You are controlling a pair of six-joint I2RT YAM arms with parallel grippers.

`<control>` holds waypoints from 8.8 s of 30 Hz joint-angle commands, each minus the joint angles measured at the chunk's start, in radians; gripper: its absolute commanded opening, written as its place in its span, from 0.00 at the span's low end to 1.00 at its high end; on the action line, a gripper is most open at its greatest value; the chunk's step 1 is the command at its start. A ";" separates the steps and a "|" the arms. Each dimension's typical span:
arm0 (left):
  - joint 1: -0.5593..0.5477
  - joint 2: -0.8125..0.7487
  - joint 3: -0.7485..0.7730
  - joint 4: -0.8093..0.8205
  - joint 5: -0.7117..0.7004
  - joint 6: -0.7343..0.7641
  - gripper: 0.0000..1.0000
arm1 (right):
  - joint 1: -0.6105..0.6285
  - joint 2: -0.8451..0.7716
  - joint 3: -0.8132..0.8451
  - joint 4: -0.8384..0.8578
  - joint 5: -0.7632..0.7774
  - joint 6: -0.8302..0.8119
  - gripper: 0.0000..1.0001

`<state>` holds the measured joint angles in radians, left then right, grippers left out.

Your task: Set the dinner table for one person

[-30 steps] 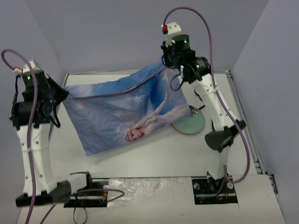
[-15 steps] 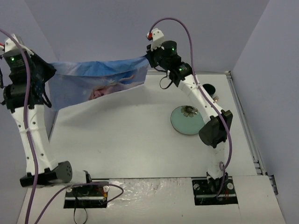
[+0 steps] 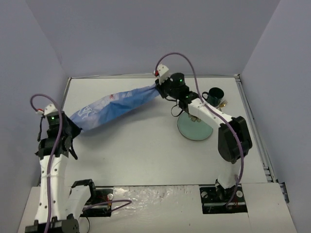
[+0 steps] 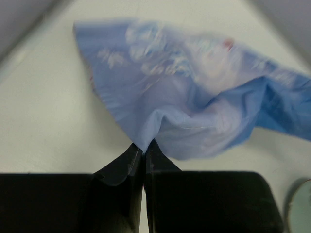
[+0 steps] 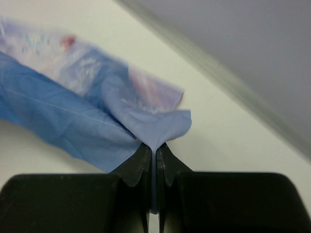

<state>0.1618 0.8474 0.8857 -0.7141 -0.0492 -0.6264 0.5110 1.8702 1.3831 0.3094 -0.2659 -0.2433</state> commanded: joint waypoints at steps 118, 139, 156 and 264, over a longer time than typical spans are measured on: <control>-0.146 0.347 -0.206 0.203 0.079 -0.125 0.73 | -0.075 0.156 -0.071 -0.248 0.142 0.495 0.46; -0.151 0.354 -0.230 0.180 0.032 -0.161 0.66 | 0.093 -0.011 0.098 -0.424 0.560 0.360 0.45; -0.151 0.399 -0.190 0.196 0.049 -0.154 0.66 | 0.029 0.040 0.051 -0.353 0.280 0.365 0.44; -0.150 -0.123 -0.091 0.108 0.330 0.228 0.97 | -0.552 -0.714 -0.834 0.363 -0.198 1.200 0.00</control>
<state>0.0159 0.7180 0.7738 -0.6594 0.2867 -0.4074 -0.0747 1.1890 0.3874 0.5272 -0.3417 0.8922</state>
